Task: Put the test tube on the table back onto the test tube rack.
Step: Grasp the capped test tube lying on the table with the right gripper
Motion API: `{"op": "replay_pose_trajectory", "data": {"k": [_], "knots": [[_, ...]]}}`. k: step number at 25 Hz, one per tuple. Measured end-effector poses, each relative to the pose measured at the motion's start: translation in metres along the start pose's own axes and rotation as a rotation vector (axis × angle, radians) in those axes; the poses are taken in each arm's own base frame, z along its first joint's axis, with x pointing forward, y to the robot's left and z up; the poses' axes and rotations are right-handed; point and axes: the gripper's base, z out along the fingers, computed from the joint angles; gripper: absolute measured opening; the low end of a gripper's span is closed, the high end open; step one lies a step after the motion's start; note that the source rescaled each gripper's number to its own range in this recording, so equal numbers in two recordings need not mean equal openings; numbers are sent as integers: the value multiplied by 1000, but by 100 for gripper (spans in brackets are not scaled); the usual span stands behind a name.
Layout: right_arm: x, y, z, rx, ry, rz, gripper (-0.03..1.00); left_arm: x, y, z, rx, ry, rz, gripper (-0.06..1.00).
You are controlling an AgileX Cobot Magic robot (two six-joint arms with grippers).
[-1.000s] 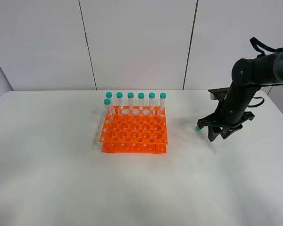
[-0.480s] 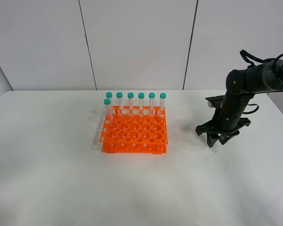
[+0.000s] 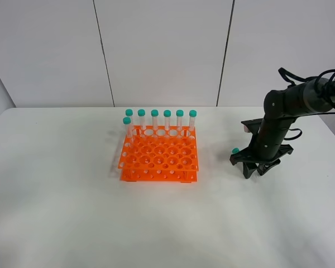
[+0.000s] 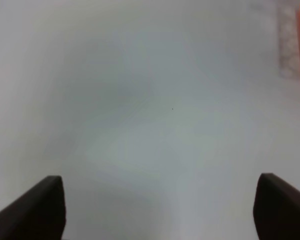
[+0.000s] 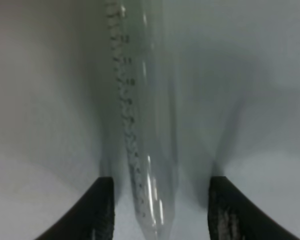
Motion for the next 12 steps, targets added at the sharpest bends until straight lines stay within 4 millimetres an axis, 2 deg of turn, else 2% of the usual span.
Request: {"op": "replay_pose_trajectory", "data": {"k": [1, 3, 5, 7, 12], "knots": [[0, 0, 1, 0, 5, 0, 56, 0, 0, 0, 0, 0, 0, 81], [0, 0, 2, 0, 4, 0, 45, 0, 0, 0, 0, -1, 0, 81], [0, 0, 2, 0, 4, -1, 25, 0, 0, 0, 0, -1, 0, 81], [0, 0, 2, 0, 4, -1, 0, 0, 0, 0, 0, -1, 0, 81], [0, 0, 2, 2, 4, -2, 1, 0, 0, 0, 0, -1, -1, 81]]}}
